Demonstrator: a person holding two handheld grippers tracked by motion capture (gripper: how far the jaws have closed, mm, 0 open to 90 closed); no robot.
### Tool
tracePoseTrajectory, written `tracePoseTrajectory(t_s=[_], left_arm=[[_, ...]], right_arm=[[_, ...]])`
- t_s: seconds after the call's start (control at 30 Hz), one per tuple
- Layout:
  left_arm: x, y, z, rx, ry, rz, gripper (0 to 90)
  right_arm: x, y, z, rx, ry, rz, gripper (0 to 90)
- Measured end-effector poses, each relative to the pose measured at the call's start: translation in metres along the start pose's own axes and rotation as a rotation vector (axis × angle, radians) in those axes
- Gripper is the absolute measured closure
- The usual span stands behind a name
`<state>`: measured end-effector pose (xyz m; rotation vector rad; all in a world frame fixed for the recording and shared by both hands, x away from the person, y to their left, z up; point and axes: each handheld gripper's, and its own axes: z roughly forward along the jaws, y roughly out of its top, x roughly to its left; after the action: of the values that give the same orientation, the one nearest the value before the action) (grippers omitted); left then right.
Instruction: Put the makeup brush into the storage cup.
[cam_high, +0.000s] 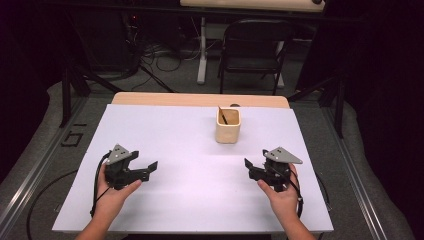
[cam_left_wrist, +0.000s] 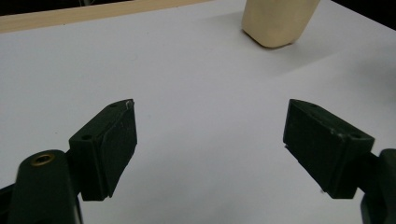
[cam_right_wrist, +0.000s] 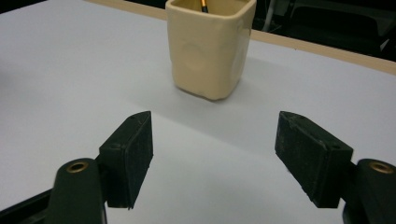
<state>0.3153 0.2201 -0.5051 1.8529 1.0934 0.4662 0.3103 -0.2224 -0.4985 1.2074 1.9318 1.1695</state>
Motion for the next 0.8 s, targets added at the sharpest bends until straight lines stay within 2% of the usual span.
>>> tracePoseTrajectory(t_s=[0.2, 0.53, 0.8], left_arm=[[0.003, -0.006, -0.007, -0.001, 0.013, -0.001, 17.8], [0.008, -0.016, -0.017, 0.004, 0.02, -0.015, 17.8], [0.009, -0.021, -0.016, 0.019, 0.023, -0.009, 17.8]], right_arm=[[-0.002, -0.014, -0.007, 0.001, -0.011, -0.005, 27.5], [-0.003, -0.025, -0.023, 0.004, -0.009, -0.004, 27.4], [-0.006, -0.033, -0.031, 0.024, -0.021, -0.012, 27.4]])
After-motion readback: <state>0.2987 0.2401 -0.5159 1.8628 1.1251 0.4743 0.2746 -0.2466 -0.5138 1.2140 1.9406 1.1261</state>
